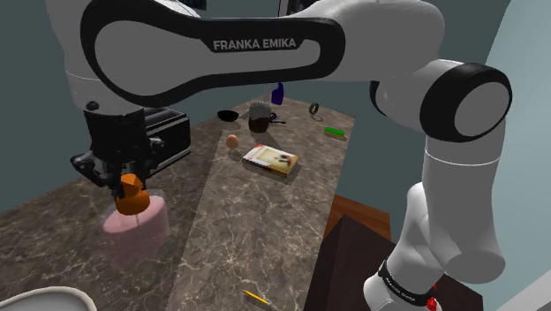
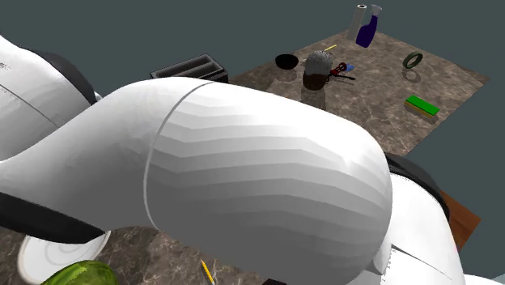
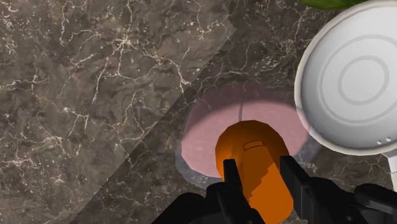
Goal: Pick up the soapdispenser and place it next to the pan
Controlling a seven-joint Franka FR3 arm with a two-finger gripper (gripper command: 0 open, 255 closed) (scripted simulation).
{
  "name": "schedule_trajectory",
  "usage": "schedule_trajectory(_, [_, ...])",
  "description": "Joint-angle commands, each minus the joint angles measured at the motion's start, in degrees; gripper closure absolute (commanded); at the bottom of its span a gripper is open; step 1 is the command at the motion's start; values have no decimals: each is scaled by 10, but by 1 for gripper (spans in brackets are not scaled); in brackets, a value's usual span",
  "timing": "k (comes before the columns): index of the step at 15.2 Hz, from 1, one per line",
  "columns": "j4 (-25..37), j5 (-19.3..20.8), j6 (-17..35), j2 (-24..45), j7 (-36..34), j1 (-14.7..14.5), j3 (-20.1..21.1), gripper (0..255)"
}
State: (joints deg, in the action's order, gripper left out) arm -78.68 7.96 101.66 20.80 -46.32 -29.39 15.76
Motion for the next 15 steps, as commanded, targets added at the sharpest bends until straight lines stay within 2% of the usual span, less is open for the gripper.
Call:
schedule_trajectory(1, [26,8,-11,16,-25,-20,6,255])
schedule_trajectory(3, [65,18,-27,43,-55,-48,12,255])
schedule_trajectory(15, [-31,20,67,41,-62,-41,10,255])
